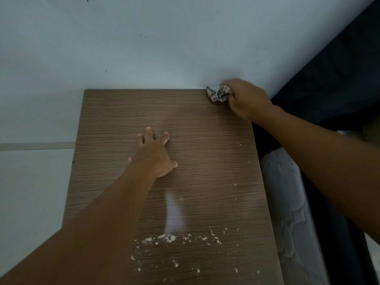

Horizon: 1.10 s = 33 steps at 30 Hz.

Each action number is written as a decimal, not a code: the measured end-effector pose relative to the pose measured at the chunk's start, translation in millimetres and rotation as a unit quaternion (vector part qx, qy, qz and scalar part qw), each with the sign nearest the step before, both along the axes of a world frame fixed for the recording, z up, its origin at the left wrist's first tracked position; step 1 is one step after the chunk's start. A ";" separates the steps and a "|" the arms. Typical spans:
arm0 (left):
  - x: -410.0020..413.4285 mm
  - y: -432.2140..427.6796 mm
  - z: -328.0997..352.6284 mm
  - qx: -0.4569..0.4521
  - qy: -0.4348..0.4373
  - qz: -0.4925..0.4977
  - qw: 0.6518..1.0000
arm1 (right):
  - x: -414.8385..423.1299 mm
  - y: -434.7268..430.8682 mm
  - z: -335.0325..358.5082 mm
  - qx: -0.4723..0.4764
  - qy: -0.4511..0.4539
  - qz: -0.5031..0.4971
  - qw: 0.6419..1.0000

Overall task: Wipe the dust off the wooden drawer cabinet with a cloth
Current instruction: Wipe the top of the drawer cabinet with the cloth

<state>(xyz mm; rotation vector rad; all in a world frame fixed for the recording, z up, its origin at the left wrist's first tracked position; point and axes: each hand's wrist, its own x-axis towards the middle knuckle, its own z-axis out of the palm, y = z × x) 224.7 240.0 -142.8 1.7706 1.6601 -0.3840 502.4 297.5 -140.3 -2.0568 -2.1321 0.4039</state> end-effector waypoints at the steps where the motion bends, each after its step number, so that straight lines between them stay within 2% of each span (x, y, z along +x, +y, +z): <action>1: 0.0 -0.1 -0.1 0.000 0.000 0.001 1.000 | 2.7 0.5 -9.8 -0.020 0.002 0.019 1.000; 5: -0.3 -0.4 -0.2 0.001 -0.001 0.001 1.000 | 9.9 -26.1 -33.8 -0.015 0.073 0.010 0.997; 13: 0.6 -0.5 3.4 -0.003 -0.002 0.002 1.000 | -20.4 -132.7 -41.9 0.000 0.145 -0.025 0.989; 20: 1.6 -1.0 7.3 -0.005 -0.003 0.005 1.000 | -89.2 -231.1 -37.1 -0.026 0.139 -0.040 0.989; 25: 1.5 -0.8 7.5 -0.010 -0.007 0.007 1.000 | -141.2 -289.3 -32.6 -0.055 0.178 -0.035 0.982; 28: 1.5 -0.6 7.5 -0.011 -0.006 0.006 1.000 | -154.1 -300.3 -16.1 -0.053 0.224 -0.062 0.971; 30: 1.3 -1.2 8.4 -0.008 -0.006 0.006 1.000 | -151.5 -285.2 1.8 -0.014 0.248 -0.124 0.961; 33: 0.5 -1.4 8.5 -0.007 -0.009 0.006 1.000 | -135.0 -238.7 16.4 0.073 0.224 -0.192 0.953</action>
